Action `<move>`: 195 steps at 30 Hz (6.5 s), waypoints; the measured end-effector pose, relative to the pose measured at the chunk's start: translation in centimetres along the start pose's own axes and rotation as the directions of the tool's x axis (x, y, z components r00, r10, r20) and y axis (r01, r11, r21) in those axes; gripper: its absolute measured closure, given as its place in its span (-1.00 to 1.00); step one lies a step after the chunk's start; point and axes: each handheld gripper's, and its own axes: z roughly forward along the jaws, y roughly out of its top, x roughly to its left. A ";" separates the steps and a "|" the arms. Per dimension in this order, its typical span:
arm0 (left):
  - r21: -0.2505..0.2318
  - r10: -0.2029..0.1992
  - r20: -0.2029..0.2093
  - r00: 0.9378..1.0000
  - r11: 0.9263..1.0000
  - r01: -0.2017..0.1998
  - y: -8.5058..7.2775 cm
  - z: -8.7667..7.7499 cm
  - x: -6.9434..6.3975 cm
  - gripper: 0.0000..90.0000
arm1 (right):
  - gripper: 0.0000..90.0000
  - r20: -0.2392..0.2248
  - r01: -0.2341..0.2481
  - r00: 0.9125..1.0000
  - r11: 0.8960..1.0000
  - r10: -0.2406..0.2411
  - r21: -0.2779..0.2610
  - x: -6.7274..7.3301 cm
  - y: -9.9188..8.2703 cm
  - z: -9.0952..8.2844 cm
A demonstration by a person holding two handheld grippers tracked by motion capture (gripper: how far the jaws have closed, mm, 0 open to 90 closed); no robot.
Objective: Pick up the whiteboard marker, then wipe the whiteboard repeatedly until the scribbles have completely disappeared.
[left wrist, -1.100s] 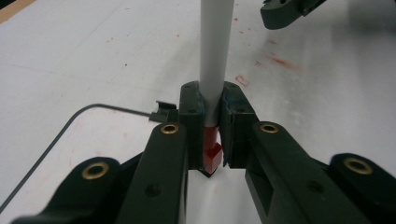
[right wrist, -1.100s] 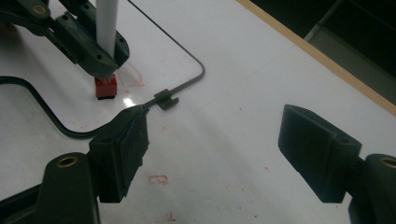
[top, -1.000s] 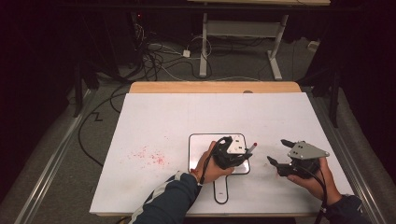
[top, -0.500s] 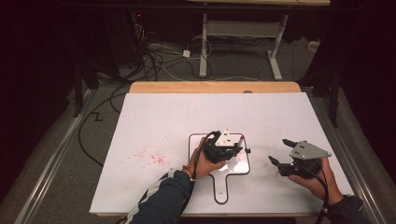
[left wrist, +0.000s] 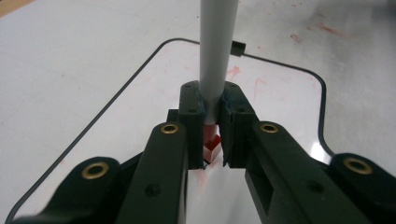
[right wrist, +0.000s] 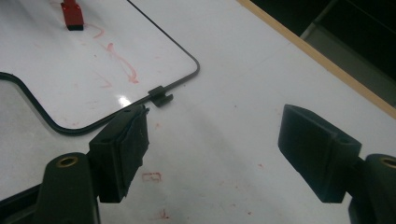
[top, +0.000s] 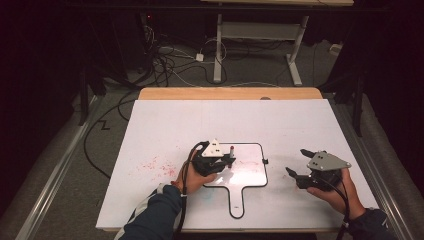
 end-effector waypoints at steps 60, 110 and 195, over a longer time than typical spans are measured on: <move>-0.042 0.003 0.018 1.000 0.999 -0.003 2.6 4.5 -0.2 0.75 | -0.44 0.002 0.009 1.000 1.000 -0.009 0.001 -0.1 -0.1 -0.2; -0.029 0.071 0.075 0.995 0.997 -0.069 3.4 5.4 -3.4 0.75 | -0.44 -0.003 0.019 1.000 1.000 -0.019 0.012 0.0 0.2 0.3; 0.005 0.039 0.043 0.998 0.999 -0.039 1.2 1.9 -1.9 0.75 | -0.44 0.008 0.032 0.999 0.999 -0.032 0.024 0.2 -0.3 -0.4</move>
